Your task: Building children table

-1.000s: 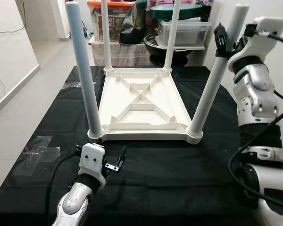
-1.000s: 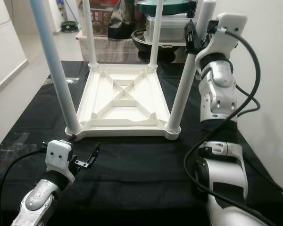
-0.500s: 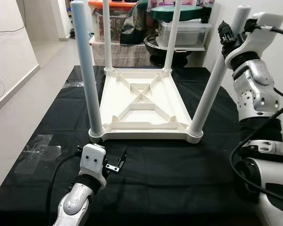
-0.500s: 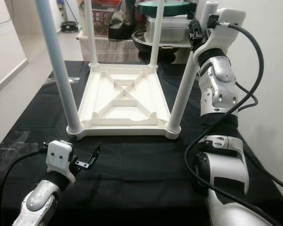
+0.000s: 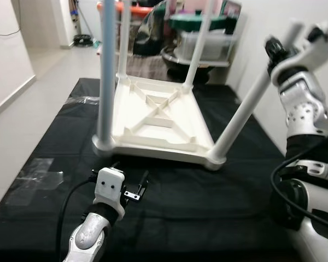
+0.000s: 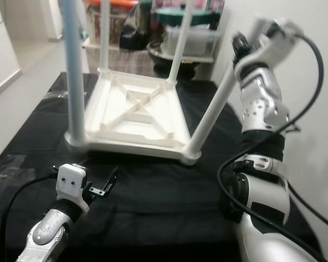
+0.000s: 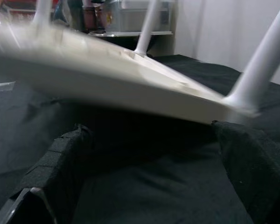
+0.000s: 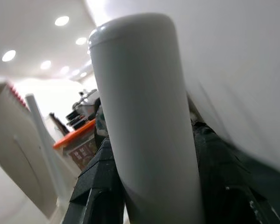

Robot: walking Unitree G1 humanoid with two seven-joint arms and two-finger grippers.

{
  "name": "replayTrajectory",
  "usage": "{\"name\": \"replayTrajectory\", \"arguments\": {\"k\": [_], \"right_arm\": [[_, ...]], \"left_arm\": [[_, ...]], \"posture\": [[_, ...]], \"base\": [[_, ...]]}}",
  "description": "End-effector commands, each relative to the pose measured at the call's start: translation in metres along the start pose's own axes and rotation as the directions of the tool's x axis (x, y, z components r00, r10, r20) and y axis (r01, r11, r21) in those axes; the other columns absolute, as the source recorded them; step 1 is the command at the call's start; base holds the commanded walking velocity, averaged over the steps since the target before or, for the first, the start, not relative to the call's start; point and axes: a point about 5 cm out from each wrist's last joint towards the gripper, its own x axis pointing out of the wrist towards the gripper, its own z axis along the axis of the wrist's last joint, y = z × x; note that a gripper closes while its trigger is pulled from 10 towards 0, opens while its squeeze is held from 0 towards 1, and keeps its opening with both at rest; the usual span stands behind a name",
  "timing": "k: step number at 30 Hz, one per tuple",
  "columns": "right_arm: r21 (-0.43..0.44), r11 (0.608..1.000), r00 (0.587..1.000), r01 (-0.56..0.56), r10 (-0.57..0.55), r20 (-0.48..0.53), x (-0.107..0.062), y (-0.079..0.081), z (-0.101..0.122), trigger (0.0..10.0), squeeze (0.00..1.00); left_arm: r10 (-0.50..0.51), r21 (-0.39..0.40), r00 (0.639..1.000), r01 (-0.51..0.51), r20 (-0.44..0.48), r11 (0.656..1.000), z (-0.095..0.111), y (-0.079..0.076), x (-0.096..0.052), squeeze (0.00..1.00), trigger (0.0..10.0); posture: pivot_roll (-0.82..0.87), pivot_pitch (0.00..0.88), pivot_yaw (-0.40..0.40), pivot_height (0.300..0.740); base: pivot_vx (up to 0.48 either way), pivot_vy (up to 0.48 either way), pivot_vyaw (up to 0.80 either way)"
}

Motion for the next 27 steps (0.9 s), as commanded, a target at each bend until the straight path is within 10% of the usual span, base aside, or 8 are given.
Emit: {"name": "replayTrajectory", "arguments": {"k": [1, 6, 11, 16, 21, 22, 23, 27], "right_arm": [[0.201, 0.930, 0.915, 0.306, -0.230, -0.331, -0.021, -0.060, -0.085, 0.0, 0.00], [0.202, 0.863, 0.816, 0.462, -0.326, -0.477, -0.052, -0.096, -0.133, 0.0, 0.00], [0.139, 0.884, 0.752, 0.446, -0.286, -0.594, -0.071, -0.108, -0.161, 0.0, 0.00], [0.006, 0.908, 0.556, 0.419, -0.251, -0.793, -0.112, -0.126, -0.204, 0.0, 0.00], [-0.004, 0.917, 0.534, 0.399, -0.236, -0.812, -0.117, -0.124, -0.207, 0.0, 0.00], [-0.003, 0.923, 0.532, 0.384, -0.224, -0.817, -0.116, -0.120, -0.205, 2.5, 0.00], [0.000, 0.932, 0.526, 0.363, -0.205, -0.825, -0.114, -0.114, -0.203, 10.0, 0.00], [-0.014, 0.938, 0.539, 0.347, -0.212, -0.815, -0.110, -0.111, -0.199, 10.0, 0.00]], "left_arm": [[-0.006, 0.006, 1.000, 0.006, 0.001, 1.000, -0.001, -0.002, 0.000, 0.00, 10.0], [-0.010, 0.006, 1.000, 0.010, 0.001, 1.000, -0.001, -0.002, 0.000, 0.00, 10.0], [-0.014, 0.006, 1.000, 0.014, 0.003, 1.000, -0.001, -0.002, 0.001, 0.00, 10.0], [-0.020, 0.010, 1.000, 0.020, 0.006, 1.000, 0.000, -0.003, 0.001, 0.00, 10.0], [-0.018, 0.012, 1.000, 0.018, 0.007, 1.000, 0.000, -0.003, 0.001, 0.00, 10.0], [-0.017, 0.014, 1.000, 0.017, 0.005, 1.000, -0.001, -0.003, 0.001, 0.00, 10.0], [-0.017, 0.016, 1.000, 0.017, 0.004, 1.000, -0.001, -0.002, 0.001, 0.00, 10.0], [-0.018, 0.017, 1.000, 0.018, 0.004, 1.000, -0.001, -0.002, 0.001, 0.00, 10.0]], "posture": [[0.06, 0.000, -0.071, 0.740], [0.06, 0.000, -0.071, 0.740], [0.05, 0.000, -0.063, 0.740], [0.06, 0.000, -0.072, 0.740], [0.06, 0.000, -0.076, 0.740], [0.07, 0.000, -0.076, 0.740], [0.06, 0.000, -0.073, 0.740], [0.06, 0.000, -0.073, 0.740]], "base": [[0.000, 0.000, 0.00], [0.000, 0.000, 0.00], [0.000, 0.000, 0.00], [0.000, 0.000, 0.00], [0.000, 0.000, 0.00], [0.000, 0.000, 0.00], [0.000, 0.000, 0.00], [0.000, 0.000, 0.00]]}}
